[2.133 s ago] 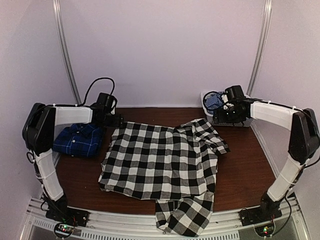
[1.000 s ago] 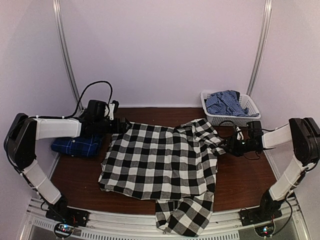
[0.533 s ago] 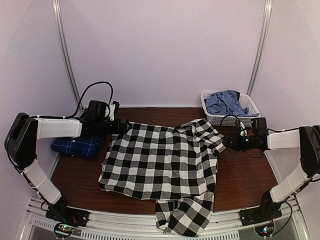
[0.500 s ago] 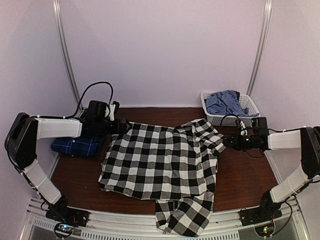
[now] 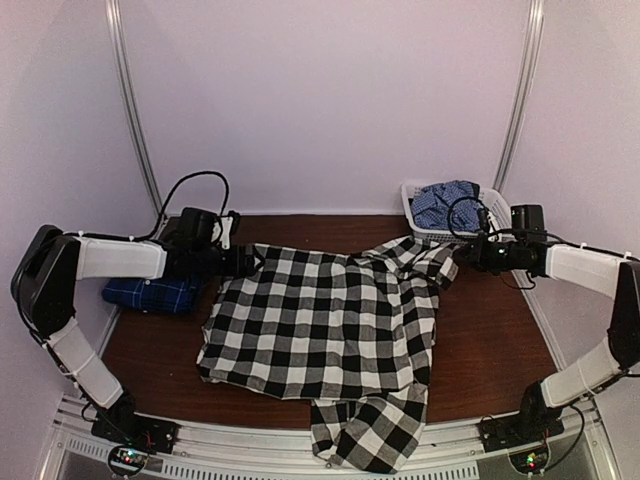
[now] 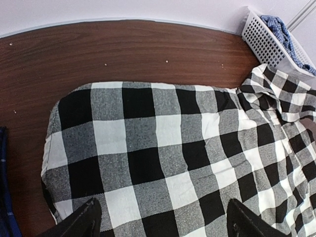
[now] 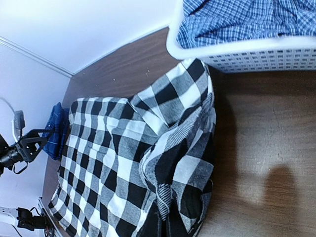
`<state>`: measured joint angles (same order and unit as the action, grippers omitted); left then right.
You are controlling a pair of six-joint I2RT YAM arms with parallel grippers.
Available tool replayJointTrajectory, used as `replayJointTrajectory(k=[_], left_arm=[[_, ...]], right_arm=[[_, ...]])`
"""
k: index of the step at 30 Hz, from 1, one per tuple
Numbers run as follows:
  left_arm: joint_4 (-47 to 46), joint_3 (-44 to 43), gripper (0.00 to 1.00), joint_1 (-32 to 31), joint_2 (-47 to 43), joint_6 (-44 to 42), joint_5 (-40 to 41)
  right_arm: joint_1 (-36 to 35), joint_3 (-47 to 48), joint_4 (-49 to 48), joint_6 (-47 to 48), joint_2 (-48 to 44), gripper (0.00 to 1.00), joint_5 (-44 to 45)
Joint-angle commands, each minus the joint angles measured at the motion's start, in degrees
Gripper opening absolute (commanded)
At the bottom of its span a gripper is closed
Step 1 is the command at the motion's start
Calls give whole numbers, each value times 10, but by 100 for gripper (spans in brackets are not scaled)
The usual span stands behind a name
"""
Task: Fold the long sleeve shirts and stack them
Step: Adjust the flattened shirt at the center of the board.
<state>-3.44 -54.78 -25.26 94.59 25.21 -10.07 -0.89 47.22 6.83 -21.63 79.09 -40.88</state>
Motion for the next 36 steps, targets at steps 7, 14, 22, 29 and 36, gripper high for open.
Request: replayJointTrajectory(k=[7, 14, 22, 29, 36], left_arm=[[-38, 21, 89, -8, 13, 8, 4], [-37, 17, 89, -9, 19, 6, 2], [-35, 28, 90, -9, 22, -2, 9], [-35, 34, 90, -10, 25, -2, 5], [-92, 89, 89, -19, 25, 11, -51]], right_arm=[[-145, 112, -65, -101, 32, 0, 19], [-202, 166, -75, -115, 108, 39, 45], [-166, 10, -48, -72, 45, 88, 121], [-135, -58, -53, -53, 37, 89, 150], [-129, -79, -98, -53, 88, 88, 121]])
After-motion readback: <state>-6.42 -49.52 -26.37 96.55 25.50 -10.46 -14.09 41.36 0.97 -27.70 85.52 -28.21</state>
